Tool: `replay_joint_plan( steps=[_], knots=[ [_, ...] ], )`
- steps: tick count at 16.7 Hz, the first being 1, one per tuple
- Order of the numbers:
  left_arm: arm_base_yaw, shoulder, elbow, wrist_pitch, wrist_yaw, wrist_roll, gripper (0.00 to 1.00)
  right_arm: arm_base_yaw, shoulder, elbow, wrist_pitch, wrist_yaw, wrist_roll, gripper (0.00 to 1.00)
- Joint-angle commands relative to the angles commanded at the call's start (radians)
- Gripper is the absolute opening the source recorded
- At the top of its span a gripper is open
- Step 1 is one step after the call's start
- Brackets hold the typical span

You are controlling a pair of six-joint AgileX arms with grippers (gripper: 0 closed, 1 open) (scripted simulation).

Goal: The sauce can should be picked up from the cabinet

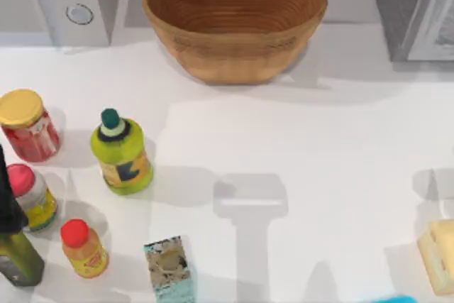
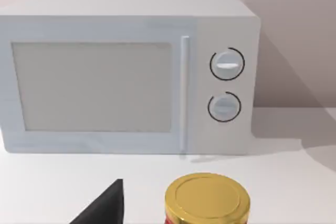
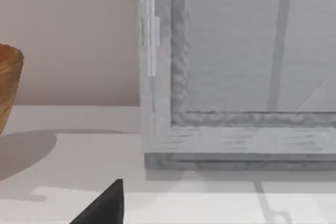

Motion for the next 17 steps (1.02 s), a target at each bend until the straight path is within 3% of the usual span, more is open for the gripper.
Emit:
replay_joint_plan(
  steps=[7, 17],
  knots=[
    [0.000, 0.000, 0.000, 0.000, 0.000, 0.000, 1.00, 0.024, 0.129, 0.159, -0.031, 0.018, 0.004, 1.00],
    [0.000, 0.000, 0.000, 0.000, 0.000, 0.000, 1.00, 0.112, 0.804, 1.030, -0.255, 0.119, 0.009, 1.00]
  ],
)
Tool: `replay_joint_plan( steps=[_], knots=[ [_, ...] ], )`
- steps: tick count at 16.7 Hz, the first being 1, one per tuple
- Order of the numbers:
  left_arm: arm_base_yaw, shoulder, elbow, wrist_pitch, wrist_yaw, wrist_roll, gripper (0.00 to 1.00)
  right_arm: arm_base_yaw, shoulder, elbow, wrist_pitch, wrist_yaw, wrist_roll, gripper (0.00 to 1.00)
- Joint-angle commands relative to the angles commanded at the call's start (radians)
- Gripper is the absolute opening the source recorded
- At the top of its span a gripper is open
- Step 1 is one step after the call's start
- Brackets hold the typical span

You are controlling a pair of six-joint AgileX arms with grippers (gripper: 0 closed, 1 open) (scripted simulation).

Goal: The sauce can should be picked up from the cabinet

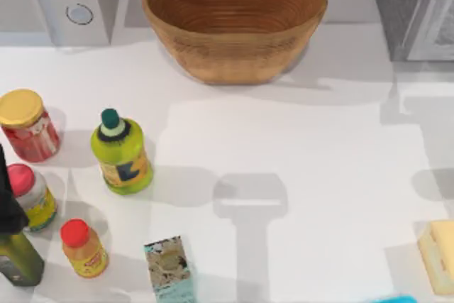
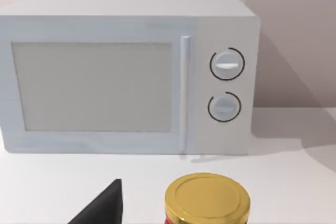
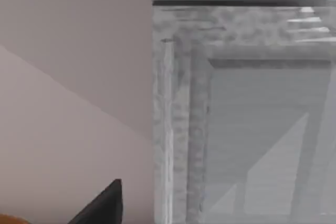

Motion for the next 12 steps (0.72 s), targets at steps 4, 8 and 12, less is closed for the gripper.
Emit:
replay_joint_plan(
  steps=[4, 8, 12],
  knots=[
    [0.000, 0.000, 0.000, 0.000, 0.000, 0.000, 1.00, 0.035, 0.264, 0.352, -0.089, 0.039, 0.002, 1.00],
    [0.000, 0.000, 0.000, 0.000, 0.000, 0.000, 1.00, 0.061, 0.449, 0.606, -0.144, 0.066, 0.005, 1.00],
    [0.000, 0.000, 0.000, 0.000, 0.000, 0.000, 1.00, 0.073, 0.523, 0.711, -0.163, 0.078, 0.007, 1.00]
  ],
)
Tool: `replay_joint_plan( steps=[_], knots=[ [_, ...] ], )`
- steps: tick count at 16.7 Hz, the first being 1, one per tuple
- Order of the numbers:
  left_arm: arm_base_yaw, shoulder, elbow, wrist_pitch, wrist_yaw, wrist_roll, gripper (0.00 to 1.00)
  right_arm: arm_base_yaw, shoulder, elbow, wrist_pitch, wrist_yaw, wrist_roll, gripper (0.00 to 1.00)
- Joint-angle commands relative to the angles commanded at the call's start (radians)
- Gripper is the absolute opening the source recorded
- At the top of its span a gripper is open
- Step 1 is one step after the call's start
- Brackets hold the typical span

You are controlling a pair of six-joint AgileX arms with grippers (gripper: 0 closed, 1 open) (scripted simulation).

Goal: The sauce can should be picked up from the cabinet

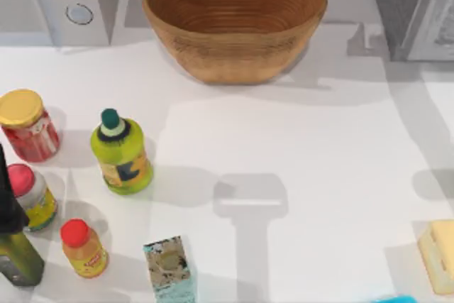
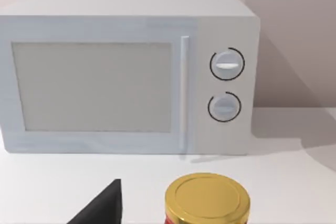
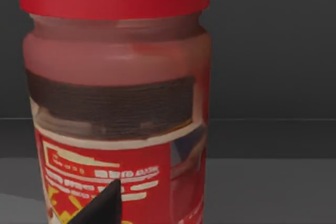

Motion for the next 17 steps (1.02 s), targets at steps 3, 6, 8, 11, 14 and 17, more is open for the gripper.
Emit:
replay_joint_plan(
  steps=[3, 6, 8, 11, 14, 17],
  knots=[
    [0.000, 0.000, 0.000, 0.000, 0.000, 0.000, 1.00, 0.000, 0.000, 0.001, 0.000, 0.000, 0.000, 1.00],
    [0.000, 0.000, 0.000, 0.000, 0.000, 0.000, 1.00, 0.012, 0.002, 0.005, 0.005, 0.015, 0.000, 1.00],
    [0.000, 0.000, 0.000, 0.000, 0.000, 0.000, 1.00, 0.053, 0.022, 0.021, 0.009, 0.062, 0.002, 1.00],
    [0.000, 0.000, 0.000, 0.000, 0.000, 0.000, 1.00, 0.137, 0.060, 0.044, 0.015, 0.147, 0.006, 1.00],
    [0.000, 0.000, 0.000, 0.000, 0.000, 0.000, 1.00, 0.183, 0.081, 0.056, 0.019, 0.194, 0.007, 1.00],
    [0.000, 0.000, 0.000, 0.000, 0.000, 0.000, 1.00, 0.179, 0.077, 0.051, 0.018, 0.191, 0.007, 1.00]
  ],
)
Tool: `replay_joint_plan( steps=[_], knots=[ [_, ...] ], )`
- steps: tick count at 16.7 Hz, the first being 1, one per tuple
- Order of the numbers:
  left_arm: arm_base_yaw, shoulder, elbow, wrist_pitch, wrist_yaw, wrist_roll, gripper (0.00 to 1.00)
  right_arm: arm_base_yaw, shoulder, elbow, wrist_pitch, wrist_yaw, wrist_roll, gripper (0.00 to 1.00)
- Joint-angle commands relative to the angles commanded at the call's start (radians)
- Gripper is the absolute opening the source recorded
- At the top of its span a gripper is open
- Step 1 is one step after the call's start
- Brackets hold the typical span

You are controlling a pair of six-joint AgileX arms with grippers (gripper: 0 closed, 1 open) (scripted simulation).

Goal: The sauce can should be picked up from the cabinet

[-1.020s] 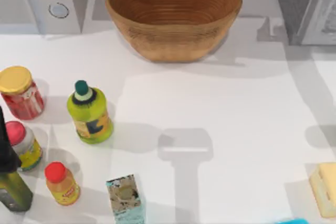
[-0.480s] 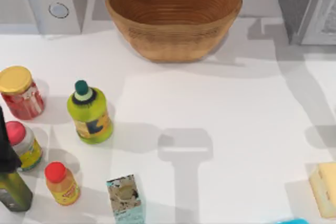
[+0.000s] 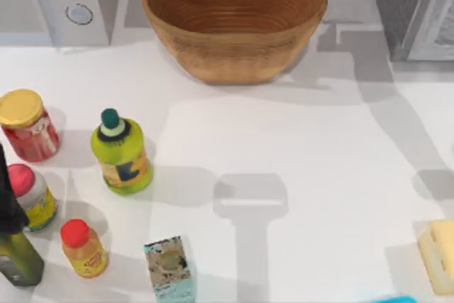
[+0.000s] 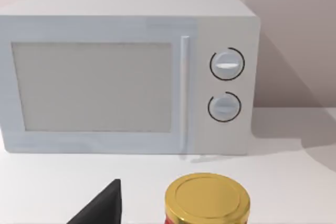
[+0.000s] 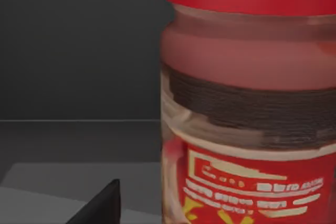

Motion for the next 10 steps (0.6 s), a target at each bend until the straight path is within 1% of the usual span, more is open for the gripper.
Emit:
replay_joint_plan(
  steps=[2, 7, 10],
  knots=[
    [0.000, 0.000, 0.000, 0.000, 0.000, 0.000, 1.00, -0.006, 0.018, 0.017, 0.002, -0.007, 0.000, 1.00],
    [0.000, 0.000, 0.000, 0.000, 0.000, 0.000, 1.00, -0.059, 0.184, 0.168, 0.016, -0.058, 0.000, 1.00],
    [0.000, 0.000, 0.000, 0.000, 0.000, 0.000, 1.00, -0.070, 0.208, 0.191, 0.019, -0.068, 0.000, 1.00]
  ],
)
